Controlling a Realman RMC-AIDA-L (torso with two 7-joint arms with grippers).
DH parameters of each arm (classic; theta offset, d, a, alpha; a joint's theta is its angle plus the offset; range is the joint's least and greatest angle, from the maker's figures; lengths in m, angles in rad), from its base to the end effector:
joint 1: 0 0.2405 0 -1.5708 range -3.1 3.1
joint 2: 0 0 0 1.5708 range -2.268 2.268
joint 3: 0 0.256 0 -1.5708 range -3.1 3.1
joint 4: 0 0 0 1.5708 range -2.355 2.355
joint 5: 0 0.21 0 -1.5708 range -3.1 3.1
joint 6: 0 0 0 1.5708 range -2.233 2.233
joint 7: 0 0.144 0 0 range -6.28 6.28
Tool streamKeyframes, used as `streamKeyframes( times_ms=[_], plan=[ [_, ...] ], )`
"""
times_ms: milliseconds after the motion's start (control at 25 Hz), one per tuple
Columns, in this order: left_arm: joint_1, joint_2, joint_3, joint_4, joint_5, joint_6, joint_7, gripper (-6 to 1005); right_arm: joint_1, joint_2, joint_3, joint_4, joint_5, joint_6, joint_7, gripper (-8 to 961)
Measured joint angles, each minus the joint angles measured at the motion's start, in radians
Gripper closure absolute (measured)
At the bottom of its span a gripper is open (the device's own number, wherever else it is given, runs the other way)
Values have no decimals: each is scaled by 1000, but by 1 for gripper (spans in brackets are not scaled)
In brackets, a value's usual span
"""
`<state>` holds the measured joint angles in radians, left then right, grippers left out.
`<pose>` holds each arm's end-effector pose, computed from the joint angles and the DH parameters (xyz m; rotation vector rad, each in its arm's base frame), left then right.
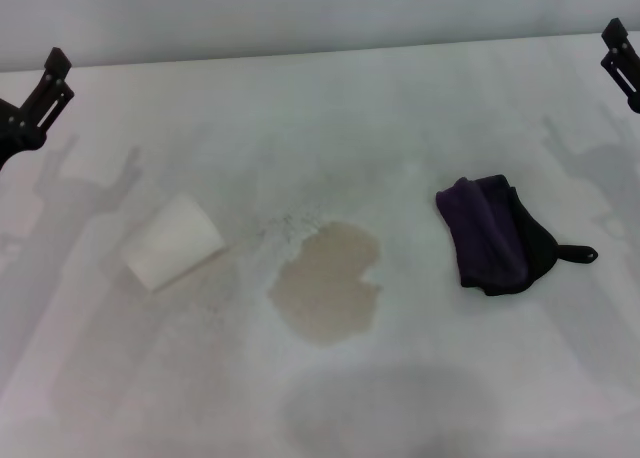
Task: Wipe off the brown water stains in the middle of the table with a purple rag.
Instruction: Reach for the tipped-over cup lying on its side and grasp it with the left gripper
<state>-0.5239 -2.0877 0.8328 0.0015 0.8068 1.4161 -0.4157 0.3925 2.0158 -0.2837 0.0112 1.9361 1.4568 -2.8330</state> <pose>-0.2922 0.3330 -0.0090 -1.7542 -0.4443 -0.9831 0.3522 0.2993 0.0409 -1.5526 0.4122 0.8023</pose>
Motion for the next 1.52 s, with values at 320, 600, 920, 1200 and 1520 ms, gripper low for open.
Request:
streamKeyframes(
  times_ms=[320, 600, 920, 1200, 1520],
  plan=[
    [-1, 0, 0, 0, 0, -2, 0, 107, 6, 1, 0, 0, 3, -2, 0, 80],
    [0, 0, 0, 2, 0, -4, 0, 107, 6, 1, 0, 0, 3, -8, 0, 80],
    [-10, 14, 10, 22, 21, -27, -94, 108, -1, 1, 0, 0, 3, -4, 0, 80],
    [69, 23, 99, 400, 274, -255, -559, 108, 7, 0, 0, -6, 3, -21, 0, 81],
    [94, 43, 104, 765, 729, -257, -1105, 108, 11, 3, 0, -13, 3, -21, 0, 81]
  ],
)
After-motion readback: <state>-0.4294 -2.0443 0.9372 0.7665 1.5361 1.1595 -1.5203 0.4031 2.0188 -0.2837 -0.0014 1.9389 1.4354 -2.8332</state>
